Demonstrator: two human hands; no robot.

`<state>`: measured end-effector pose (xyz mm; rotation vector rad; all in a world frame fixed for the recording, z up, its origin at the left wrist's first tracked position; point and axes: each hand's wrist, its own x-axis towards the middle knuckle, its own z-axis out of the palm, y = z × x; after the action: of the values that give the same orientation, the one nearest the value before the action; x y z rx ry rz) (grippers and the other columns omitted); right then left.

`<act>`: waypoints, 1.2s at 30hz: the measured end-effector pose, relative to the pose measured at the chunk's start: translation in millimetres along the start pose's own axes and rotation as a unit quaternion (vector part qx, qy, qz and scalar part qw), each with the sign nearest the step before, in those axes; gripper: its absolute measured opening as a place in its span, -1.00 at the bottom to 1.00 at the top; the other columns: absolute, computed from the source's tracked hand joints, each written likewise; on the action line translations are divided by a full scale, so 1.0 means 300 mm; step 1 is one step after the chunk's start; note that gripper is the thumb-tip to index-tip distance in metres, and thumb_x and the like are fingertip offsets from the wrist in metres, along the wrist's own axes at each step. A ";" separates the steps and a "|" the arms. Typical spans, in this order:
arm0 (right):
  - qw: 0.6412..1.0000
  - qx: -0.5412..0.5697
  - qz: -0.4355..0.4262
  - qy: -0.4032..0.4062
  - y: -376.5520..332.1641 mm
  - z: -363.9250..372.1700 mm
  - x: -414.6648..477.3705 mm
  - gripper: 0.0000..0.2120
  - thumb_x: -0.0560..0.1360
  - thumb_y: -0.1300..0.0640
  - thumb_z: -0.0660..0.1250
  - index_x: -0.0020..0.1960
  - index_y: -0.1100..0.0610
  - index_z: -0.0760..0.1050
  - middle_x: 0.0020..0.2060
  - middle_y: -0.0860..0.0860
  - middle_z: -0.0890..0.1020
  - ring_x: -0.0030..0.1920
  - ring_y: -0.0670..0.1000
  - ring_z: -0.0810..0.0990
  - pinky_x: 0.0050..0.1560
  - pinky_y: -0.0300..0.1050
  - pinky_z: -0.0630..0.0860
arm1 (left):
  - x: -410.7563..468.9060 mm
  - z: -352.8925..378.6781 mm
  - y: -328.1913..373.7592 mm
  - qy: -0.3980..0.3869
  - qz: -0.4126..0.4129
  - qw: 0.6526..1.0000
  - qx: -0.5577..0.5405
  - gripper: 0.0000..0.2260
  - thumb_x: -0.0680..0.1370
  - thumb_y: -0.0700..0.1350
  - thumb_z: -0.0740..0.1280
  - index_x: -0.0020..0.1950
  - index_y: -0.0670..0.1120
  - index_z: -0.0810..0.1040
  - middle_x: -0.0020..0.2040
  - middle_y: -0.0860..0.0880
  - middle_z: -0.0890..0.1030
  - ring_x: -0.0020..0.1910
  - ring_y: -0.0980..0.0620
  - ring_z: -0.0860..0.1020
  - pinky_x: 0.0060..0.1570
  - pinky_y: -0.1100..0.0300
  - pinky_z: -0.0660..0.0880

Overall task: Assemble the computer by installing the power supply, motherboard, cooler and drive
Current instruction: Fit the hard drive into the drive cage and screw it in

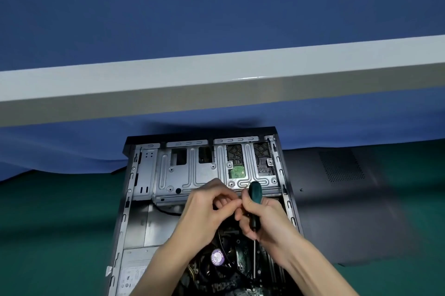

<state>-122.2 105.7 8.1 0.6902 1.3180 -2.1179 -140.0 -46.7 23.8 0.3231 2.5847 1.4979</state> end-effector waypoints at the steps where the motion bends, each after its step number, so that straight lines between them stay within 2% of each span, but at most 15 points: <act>1: 1.000 -0.020 -0.001 0.023 0.007 0.003 -0.001 -0.73 0.52 0.09 0.38 -0.12 0.33 0.54 -0.38 0.16 0.54 -0.56 -0.02 0.39 -0.60 -0.24 0.23 | 0.010 -0.006 -0.012 0.004 -0.008 1.000 0.006 -0.97 0.45 -0.17 0.47 -0.14 -0.09 0.66 -0.22 0.08 0.58 -0.23 0.13 0.54 -0.20 0.29 0.47; 3: 0.993 -0.067 0.004 0.093 0.026 0.010 0.000 -0.73 0.55 0.14 0.35 -0.04 0.40 0.50 -0.39 0.16 0.57 -0.57 -0.01 0.43 -0.61 -0.23 0.26 | 0.037 -0.017 -0.040 0.022 -0.030 0.999 0.029 -0.98 0.46 -0.18 0.46 -0.14 -0.10 0.65 -0.21 0.08 0.58 -0.22 0.17 0.55 -0.17 0.32 0.46; 5: 0.984 -0.091 0.010 0.154 0.048 0.021 0.007 -0.79 0.57 0.20 0.31 0.01 0.39 0.46 -0.34 0.19 0.60 -0.55 0.02 0.49 -0.57 -0.17 0.40 | 0.069 -0.015 -0.064 0.034 -0.056 0.996 0.055 -0.97 0.47 -0.18 0.45 -0.17 -0.09 0.64 -0.20 0.08 0.57 -0.22 0.18 0.54 -0.17 0.37 0.43; 7: 0.975 -0.091 0.010 0.200 0.068 0.043 0.018 -0.89 0.59 0.26 0.26 0.04 0.33 0.44 -0.21 0.18 0.63 -0.48 0.07 0.59 -0.35 -0.04 0.61 | 0.099 -0.001 -0.082 0.025 -0.082 0.993 0.085 -0.95 0.48 -0.15 0.44 -0.18 -0.07 0.63 -0.20 0.09 0.55 -0.23 0.17 0.51 -0.20 0.42 0.38; 8: 0.972 -0.079 0.007 0.222 0.078 0.055 0.024 -0.93 0.60 0.28 0.24 0.04 0.29 0.43 -0.18 0.16 0.63 -0.42 0.09 0.64 -0.20 0.04 0.65 | 0.111 0.007 -0.089 0.014 -0.086 0.990 0.108 -0.95 0.49 -0.13 0.44 -0.18 -0.06 0.63 -0.20 0.11 0.54 -0.23 0.18 0.49 -0.21 0.43 0.37; 9: 0.969 -0.058 -0.001 0.242 0.088 0.071 0.033 -0.97 0.60 0.29 0.23 0.01 0.26 0.42 -0.20 0.14 0.62 -0.36 0.11 0.67 -0.10 0.07 0.65 | 0.121 0.014 -0.094 0.002 -0.082 0.988 0.131 -0.94 0.49 -0.10 0.43 -0.17 -0.04 0.62 -0.20 0.13 0.53 -0.22 0.20 0.48 -0.21 0.42 0.36; 11: 0.962 -0.006 -0.026 0.273 0.108 0.103 0.054 -0.96 0.60 0.27 0.22 -0.03 0.23 0.42 -0.27 0.10 0.61 -0.26 0.09 0.70 -0.03 0.04 0.64 | 0.137 0.020 -0.105 -0.010 -0.074 0.986 0.149 -0.94 0.49 -0.07 0.43 -0.16 -0.02 0.62 -0.19 0.17 0.52 -0.21 0.25 0.45 -0.21 0.46 0.32; 14: 0.949 0.056 -0.059 0.304 0.137 0.138 0.087 -0.91 0.60 0.26 0.22 0.08 0.28 0.40 -0.30 0.04 0.61 -0.18 0.04 0.69 0.02 -0.03 0.61 | 0.150 0.021 -0.116 -0.024 -0.073 0.985 0.154 -0.95 0.49 -0.07 0.42 -0.14 -0.02 0.62 -0.19 0.19 0.51 -0.19 0.22 0.44 -0.19 0.43 0.30; 17: 0.941 0.138 -0.082 0.297 0.158 0.147 0.105 -0.78 0.61 0.26 0.21 0.24 0.27 0.36 -0.31 0.05 0.66 -0.22 0.03 0.71 -0.09 -0.15 0.65 | 0.154 0.019 -0.122 -0.037 -0.066 0.984 0.160 -0.96 0.51 -0.09 0.41 -0.12 -0.04 0.62 -0.20 0.20 0.48 -0.18 0.18 0.45 -0.16 0.36 0.32; 21: 0.940 0.185 -0.092 0.273 0.168 0.143 0.112 -0.72 0.62 0.24 0.20 0.30 0.29 0.30 -0.40 0.03 0.69 -0.23 0.04 0.72 -0.16 -0.22 0.64 | 0.159 0.015 -0.117 -0.045 -0.059 0.983 0.167 -0.97 0.50 -0.11 0.41 -0.12 -0.06 0.62 -0.20 0.18 0.48 -0.17 0.14 0.45 -0.13 0.30 0.33; 29: 0.941 0.199 -0.100 0.256 0.176 0.141 0.110 -0.69 0.62 0.22 0.20 0.31 0.33 0.29 -0.38 0.04 0.69 -0.21 0.03 0.72 -0.14 -0.24 0.64 | 0.170 0.016 -0.097 -0.065 -0.061 0.979 0.183 -0.96 0.52 -0.12 0.39 -0.11 -0.06 0.61 -0.20 0.17 0.45 -0.12 0.10 0.47 -0.01 0.17 0.42; 36: 0.941 0.197 -0.097 0.259 0.180 0.139 0.105 -0.73 0.62 0.23 0.19 0.27 0.33 0.30 -0.37 0.09 0.70 -0.22 0.04 0.72 -0.19 -0.26 0.63 | 0.173 0.014 -0.103 -0.062 -0.060 0.980 0.181 -0.96 0.52 -0.14 0.39 -0.11 -0.08 0.62 -0.20 0.16 0.47 -0.18 0.16 0.44 -0.10 0.27 0.37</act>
<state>-113.7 41.9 -31.0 1.4142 1.2580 -2.4978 -192.8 -44.9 -5.7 0.2803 2.7103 0.9335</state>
